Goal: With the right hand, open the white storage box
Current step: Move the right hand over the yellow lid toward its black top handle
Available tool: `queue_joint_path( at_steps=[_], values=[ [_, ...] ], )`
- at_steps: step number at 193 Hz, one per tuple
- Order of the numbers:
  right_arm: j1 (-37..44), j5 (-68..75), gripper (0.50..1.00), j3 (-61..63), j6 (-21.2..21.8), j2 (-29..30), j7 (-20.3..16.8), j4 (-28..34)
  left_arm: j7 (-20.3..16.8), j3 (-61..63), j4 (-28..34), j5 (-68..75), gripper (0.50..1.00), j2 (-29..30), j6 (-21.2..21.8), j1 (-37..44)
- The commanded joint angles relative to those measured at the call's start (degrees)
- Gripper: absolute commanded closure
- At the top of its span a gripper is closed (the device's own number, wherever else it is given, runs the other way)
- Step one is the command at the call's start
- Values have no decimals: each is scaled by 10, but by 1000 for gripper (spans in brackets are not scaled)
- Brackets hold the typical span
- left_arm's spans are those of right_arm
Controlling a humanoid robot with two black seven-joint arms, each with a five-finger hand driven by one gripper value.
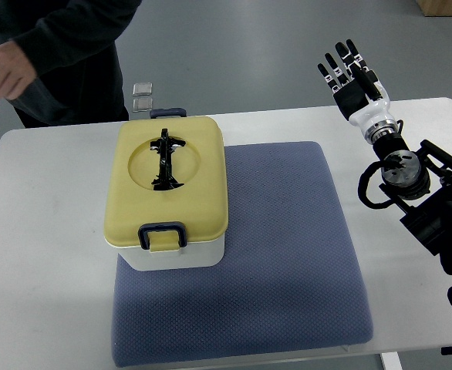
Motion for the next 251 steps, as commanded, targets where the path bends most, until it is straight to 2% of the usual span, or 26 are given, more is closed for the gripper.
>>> queue_joint_path(
  at_steps=[1,64,96,122,153,185,222,251],
  values=[
    [0,0,570,2,0,-1,0,-1,0,3,0,1,500,0,0,0],
    [9,-1,570,-2,1,-7,0,0,0,-1,0,-1,500,0,4,0],
    [67,-29,570,-18,-3,-30,-2,1,0,0,-1,0,500,0,4,0],
    [156,-105,570,-119,-4,-65,-3,3,0,0,-1,0,500,0,4,0],
    [286,-229,572,-300,8,-101,-5,6,0,0,-2,0,500,0,4,0],
    [409,-457,570,-463,54,-105,-5,26,0,0,-4,0,500,0,4,0],
    [510,-696,570,-591,59,-101,1,116,0,0,-2,0,500,0,4,0],
    [570,-788,570,-673,49,-80,18,163,0,0,-3,0,500,0,4,0]
  ],
)
